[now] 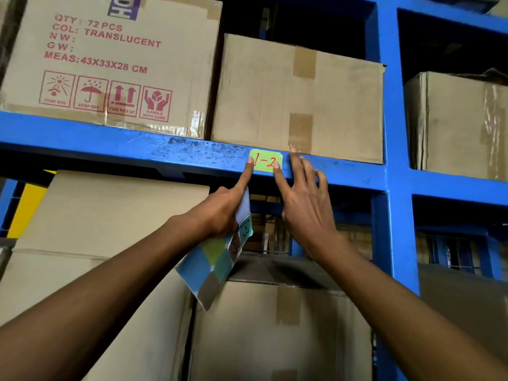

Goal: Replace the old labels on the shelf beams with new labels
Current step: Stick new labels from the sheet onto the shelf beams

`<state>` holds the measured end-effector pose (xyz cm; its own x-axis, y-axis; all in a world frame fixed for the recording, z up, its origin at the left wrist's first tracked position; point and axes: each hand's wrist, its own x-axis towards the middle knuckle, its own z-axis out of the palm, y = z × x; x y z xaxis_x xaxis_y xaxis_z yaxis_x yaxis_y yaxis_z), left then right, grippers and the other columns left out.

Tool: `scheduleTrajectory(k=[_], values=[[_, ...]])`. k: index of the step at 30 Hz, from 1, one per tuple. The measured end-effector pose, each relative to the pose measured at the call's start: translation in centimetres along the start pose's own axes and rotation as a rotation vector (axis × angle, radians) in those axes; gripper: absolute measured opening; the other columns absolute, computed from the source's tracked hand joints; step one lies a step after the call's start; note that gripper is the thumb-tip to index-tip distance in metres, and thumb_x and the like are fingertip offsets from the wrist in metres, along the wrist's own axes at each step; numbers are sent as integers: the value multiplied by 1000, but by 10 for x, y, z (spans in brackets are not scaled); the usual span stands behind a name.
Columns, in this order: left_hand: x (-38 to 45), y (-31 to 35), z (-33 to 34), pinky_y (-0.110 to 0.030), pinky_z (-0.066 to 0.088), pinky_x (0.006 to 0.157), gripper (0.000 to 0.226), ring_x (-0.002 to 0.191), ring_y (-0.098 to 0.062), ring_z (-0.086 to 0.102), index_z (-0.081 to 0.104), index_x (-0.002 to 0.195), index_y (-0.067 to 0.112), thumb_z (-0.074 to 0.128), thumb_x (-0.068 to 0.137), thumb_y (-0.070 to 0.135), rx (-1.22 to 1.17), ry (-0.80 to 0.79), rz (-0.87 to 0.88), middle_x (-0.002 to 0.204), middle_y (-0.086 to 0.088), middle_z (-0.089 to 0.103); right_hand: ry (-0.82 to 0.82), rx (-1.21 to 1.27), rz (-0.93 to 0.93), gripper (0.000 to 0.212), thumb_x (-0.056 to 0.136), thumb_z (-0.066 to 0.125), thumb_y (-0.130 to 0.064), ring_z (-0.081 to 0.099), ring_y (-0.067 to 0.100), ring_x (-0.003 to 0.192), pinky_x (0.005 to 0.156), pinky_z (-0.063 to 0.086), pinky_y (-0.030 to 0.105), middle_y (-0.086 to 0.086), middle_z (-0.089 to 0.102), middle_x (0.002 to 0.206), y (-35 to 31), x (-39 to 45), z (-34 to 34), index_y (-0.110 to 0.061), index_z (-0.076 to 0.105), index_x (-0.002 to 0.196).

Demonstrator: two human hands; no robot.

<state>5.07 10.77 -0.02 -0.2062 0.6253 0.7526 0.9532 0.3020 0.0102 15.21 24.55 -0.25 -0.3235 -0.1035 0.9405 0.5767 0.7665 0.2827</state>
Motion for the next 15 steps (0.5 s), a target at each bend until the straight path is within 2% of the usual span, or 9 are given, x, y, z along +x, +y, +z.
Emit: scheduleTrajectory(k=[3,6,7,9,12,15], values=[[-4,1,7,-35,36,59,116,61,-28,48,-31,140,25,61,76,-6,-2,22,19,60,-3,40,-31,-139,-72,67,73,60,-8,44,37,130,98,43,48,25,38,145,8,-7,-2,-12,42,137],[-9,0,11,-44,39,60,117,62,-33,51,-30,140,28,60,75,-7,-29,20,35,59,-6,42,-47,-151,-133,69,77,57,-5,34,37,136,106,34,49,23,27,151,13,-9,-14,-15,34,142],[-12,0,13,-45,42,62,117,66,-36,53,-27,142,29,62,75,-6,-63,12,36,63,-9,46,-72,-107,-139,69,80,55,-4,26,36,140,109,27,49,21,20,154,13,-8,-17,-17,30,143],[-20,-1,18,-42,43,70,114,84,-39,56,-18,146,32,67,75,1,-186,13,-3,85,-16,57,-118,31,-104,64,82,51,-5,17,33,142,111,18,47,16,18,156,13,-12,-25,-21,33,142],[-38,0,29,-32,44,80,104,106,-34,53,2,148,37,72,76,9,-441,107,-80,119,-12,54,-110,337,24,47,84,50,-10,31,27,134,103,20,34,11,40,145,10,-33,-26,-21,53,130],[-52,2,39,-36,55,82,97,103,-23,61,14,146,39,73,77,5,-781,187,-152,131,-4,53,-59,537,170,36,84,49,-19,43,19,116,85,22,24,4,56,123,4,-61,-22,-19,63,117]])
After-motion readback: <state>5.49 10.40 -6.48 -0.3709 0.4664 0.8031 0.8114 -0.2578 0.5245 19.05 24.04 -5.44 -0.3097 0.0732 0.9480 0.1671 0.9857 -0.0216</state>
